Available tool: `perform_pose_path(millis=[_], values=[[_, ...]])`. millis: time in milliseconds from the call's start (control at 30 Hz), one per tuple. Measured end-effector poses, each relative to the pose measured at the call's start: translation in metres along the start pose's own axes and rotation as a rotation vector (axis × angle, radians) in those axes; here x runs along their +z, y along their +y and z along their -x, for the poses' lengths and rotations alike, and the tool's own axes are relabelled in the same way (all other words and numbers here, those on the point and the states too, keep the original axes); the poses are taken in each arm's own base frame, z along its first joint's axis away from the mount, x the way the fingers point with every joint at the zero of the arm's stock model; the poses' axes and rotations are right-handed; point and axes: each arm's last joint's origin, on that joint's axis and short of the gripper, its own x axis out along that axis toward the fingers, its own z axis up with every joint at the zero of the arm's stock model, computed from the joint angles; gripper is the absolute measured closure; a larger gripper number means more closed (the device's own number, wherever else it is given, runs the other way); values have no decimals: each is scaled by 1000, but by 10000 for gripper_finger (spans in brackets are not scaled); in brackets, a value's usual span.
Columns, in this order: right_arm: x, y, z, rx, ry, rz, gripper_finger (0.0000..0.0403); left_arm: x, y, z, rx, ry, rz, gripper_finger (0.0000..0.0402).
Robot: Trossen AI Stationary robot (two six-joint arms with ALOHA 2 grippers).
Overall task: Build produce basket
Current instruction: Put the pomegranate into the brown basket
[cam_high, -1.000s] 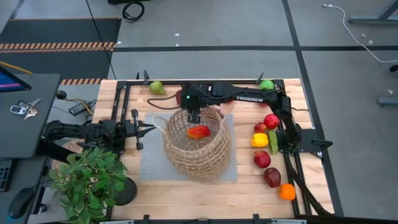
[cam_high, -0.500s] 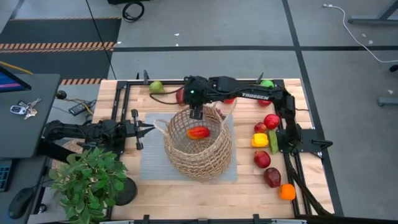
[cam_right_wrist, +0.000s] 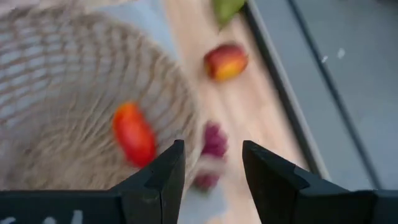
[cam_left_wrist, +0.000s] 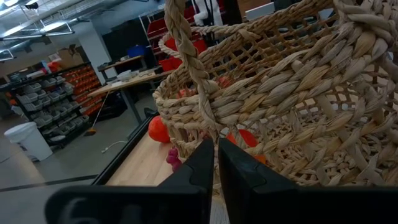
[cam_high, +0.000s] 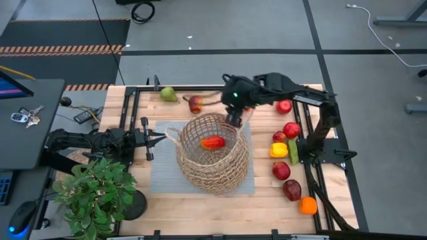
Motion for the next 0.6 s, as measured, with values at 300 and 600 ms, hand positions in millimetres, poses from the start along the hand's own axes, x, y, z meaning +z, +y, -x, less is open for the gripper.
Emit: perform_pose_path(millis=[300, 600], values=[[-37, 56, 27, 1, 146, -37, 235, 0, 0, 0, 0, 0, 0, 368], [-80, 105, 19, 29, 286, -44, 226, 0, 0, 0, 0, 0, 0, 370]])
